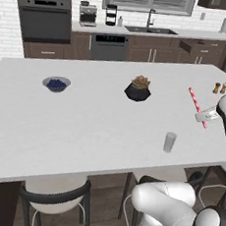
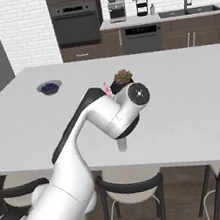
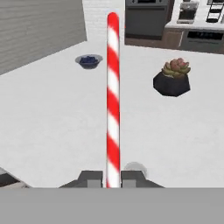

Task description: Take a straw from the drawer in front and place it inside the glass cup on the dining counter.

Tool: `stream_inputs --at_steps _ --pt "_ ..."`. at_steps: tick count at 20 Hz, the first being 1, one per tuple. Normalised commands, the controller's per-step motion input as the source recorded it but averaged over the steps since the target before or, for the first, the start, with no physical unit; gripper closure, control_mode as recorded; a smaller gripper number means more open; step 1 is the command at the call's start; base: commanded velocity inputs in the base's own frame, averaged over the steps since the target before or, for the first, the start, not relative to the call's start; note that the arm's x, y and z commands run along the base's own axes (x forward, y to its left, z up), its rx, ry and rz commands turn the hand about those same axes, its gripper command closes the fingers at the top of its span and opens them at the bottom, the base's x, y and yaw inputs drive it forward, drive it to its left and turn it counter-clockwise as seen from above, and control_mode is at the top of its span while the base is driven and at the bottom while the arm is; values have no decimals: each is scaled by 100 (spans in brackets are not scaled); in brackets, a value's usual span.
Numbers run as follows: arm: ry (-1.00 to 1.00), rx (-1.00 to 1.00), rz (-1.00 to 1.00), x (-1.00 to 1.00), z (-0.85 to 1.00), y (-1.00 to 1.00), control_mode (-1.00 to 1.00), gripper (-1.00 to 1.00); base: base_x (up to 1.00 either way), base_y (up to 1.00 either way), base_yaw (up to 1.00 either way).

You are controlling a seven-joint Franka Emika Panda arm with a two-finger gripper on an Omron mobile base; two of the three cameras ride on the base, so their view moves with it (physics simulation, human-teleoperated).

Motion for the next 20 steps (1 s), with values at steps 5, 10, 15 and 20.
stream_inputs --at_steps 5,10,15,20 --pt "2 9 25 2 -13 -1 -100 100 0 0 0" --pt "1 6 30 7 -9 -6 -100 100 0 0 0" --pt "0 9 30 2 -17 0 -100 100 0 0 0" --pt "0 15 14 11 -4 1 -100 100 0 0 0"
